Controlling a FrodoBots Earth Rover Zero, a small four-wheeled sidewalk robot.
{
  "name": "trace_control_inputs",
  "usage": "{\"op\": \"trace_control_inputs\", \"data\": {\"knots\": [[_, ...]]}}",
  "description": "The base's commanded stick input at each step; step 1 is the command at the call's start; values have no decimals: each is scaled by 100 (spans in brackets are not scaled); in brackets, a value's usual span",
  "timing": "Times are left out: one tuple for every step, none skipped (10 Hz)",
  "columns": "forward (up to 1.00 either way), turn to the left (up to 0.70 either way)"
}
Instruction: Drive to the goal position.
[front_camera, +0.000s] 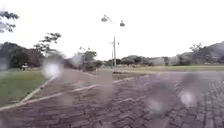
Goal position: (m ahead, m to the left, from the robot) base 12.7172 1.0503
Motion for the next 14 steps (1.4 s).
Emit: {"op": "trace_control_inputs", "data": {"knots": [[70,0],[70,0],[70,0],[70,0],[70,0],[70,0],[70,0],[70,0],[70,0],[70,0],[70,0],[70,0],[70,0],[70,0]]}}
